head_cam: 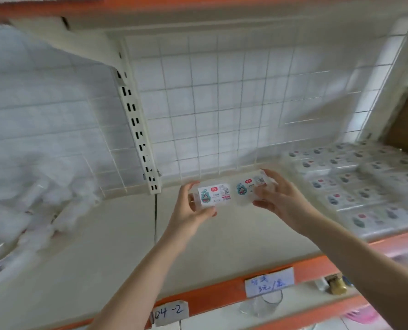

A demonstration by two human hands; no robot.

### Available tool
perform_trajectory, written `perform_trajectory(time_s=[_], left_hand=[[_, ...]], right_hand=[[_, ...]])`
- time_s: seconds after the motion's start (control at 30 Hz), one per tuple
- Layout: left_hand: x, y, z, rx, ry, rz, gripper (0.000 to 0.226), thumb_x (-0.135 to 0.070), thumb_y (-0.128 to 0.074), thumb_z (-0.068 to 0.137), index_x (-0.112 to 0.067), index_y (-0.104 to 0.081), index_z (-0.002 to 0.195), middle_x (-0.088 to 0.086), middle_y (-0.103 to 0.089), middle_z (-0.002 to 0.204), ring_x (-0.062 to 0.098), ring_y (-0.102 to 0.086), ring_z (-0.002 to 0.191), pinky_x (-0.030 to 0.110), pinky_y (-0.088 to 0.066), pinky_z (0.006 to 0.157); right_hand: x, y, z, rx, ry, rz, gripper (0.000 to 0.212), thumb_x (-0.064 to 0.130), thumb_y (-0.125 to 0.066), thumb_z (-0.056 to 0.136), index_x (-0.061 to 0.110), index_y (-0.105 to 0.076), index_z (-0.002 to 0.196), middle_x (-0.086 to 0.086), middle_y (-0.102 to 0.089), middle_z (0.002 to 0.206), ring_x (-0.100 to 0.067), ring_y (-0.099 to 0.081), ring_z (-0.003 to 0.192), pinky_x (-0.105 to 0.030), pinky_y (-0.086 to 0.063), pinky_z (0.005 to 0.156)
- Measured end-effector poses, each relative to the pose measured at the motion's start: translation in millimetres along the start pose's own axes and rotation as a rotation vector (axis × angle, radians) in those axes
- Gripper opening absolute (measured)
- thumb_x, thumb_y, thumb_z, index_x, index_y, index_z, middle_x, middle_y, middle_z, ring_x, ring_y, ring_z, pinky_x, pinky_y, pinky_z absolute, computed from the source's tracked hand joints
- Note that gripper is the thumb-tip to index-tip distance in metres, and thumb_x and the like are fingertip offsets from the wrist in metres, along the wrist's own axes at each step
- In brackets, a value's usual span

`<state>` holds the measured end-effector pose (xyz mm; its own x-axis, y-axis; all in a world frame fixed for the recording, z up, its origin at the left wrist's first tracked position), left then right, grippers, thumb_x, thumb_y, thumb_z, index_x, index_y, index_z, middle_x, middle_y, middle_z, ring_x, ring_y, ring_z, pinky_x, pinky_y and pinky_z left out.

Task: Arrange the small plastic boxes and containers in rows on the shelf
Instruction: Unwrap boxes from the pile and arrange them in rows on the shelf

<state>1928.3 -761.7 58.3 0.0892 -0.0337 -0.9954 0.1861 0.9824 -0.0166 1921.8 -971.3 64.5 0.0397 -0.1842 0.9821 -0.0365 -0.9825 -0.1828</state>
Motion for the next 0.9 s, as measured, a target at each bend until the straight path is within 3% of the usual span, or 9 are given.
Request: perform_trajectory(time_s=[0.13,0.2,0.33,0.47,0.6,0.73,0.77,0.83,0.9], left_hand=[[6,-61,8,0.106,0.038,0.059,0.071,0.010,-0.071,0.074,-0.022,-0.040,0.129,0.010,-0.056,0.116,0.013,-0.062,0.095,0.017,-0.053,0.069],[9,-87,12,0.127,0.047,0.050,0.067,0.012,-0.070,0.073,-0.020,-0.043,0.125,0.011,-0.056,0.117,0.013,-0.061,0.096,0.017,-0.053,0.067],[17,-130,20,0.136,0.052,0.075,0.062,0.007,-0.072,0.074,-0.016,-0.044,0.124,0.008,-0.057,0.119,0.015,-0.058,0.103,0.023,-0.055,0.078],[15,-170,33,0.126,0.009,0.080,0.062,-0.005,-0.073,0.077,-0.016,-0.042,0.129,0.004,-0.055,0.125,0.016,-0.055,0.111,0.023,-0.050,0.087],[20,-209,54,0.120,-0.020,0.157,0.076,-0.018,-0.073,0.075,-0.022,-0.032,0.139,0.001,-0.043,0.135,0.017,-0.048,0.119,0.033,-0.045,0.099],[25,-246,76,0.114,-0.037,0.226,0.070,-0.005,-0.069,0.077,-0.022,-0.035,0.135,0.005,-0.044,0.134,0.018,-0.046,0.121,0.040,-0.045,0.099],[26,-255,81,0.114,-0.044,0.236,0.069,-0.004,-0.070,0.077,-0.020,-0.036,0.134,0.004,-0.044,0.133,0.017,-0.046,0.120,0.039,-0.045,0.099],[29,-267,89,0.120,-0.048,0.263,0.069,-0.007,-0.072,0.077,-0.018,-0.037,0.134,0.002,-0.044,0.133,0.013,-0.047,0.117,0.033,-0.046,0.098],[34,-276,94,0.122,-0.097,0.336,0.071,-0.014,-0.074,0.076,-0.018,-0.037,0.138,-0.001,-0.044,0.135,0.012,-0.045,0.121,0.035,-0.043,0.102]], right_hand=[[9,62,-21,-0.088,0.031,-0.140,0.066,-0.006,-0.063,0.081,0.010,-0.036,0.139,-0.017,-0.051,0.124,-0.028,-0.062,0.102,-0.031,-0.057,0.081],[14,90,-26,-0.144,0.048,-0.251,0.069,-0.006,-0.067,0.079,0.011,-0.038,0.139,-0.011,-0.053,0.121,-0.024,-0.064,0.098,-0.032,-0.058,0.080],[27,139,-35,-0.223,0.043,-0.449,0.075,0.005,-0.075,0.076,0.016,-0.038,0.141,-0.005,-0.055,0.123,-0.020,-0.068,0.090,-0.040,-0.056,0.085],[43,180,-36,-0.308,0.080,-0.456,0.068,0.003,-0.069,0.082,0.013,-0.037,0.142,0.003,-0.056,0.112,-0.007,-0.066,0.077,-0.020,-0.056,0.065],[59,219,-25,-0.390,0.099,-0.664,0.070,0.012,-0.064,0.088,0.018,-0.028,0.147,-0.009,-0.039,0.145,-0.011,-0.065,0.084,-0.033,-0.055,0.082],[66,242,-8,-0.402,0.094,-0.841,0.067,0.014,-0.060,0.090,0.023,-0.026,0.146,-0.013,-0.037,0.144,-0.027,-0.061,0.100,-0.028,-0.051,0.068],[66,247,-5,-0.404,0.083,-0.857,0.066,0.014,-0.060,0.090,0.023,-0.026,0.146,-0.013,-0.037,0.143,-0.028,-0.059,0.104,-0.031,-0.052,0.069],[66,254,2,-0.419,0.064,-0.879,0.063,0.015,-0.061,0.090,0.021,-0.029,0.144,-0.012,-0.036,0.142,-0.028,-0.056,0.109,-0.038,-0.051,0.086],[67,258,7,-0.425,0.054,-0.890,0.058,0.016,-0.060,0.090,0.018,-0.033,0.141,-0.012,-0.037,0.140,-0.024,-0.054,0.108,-0.034,-0.046,0.090]])
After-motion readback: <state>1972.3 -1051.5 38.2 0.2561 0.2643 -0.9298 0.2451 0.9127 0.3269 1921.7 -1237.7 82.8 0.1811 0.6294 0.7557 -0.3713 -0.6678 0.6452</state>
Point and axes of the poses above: each hand's wrist, its own z-axis towards the middle knuckle, its own y-axis out of the back of the hand, x = y × z, the point moved 7 cm from there along z, towards the middle knuckle
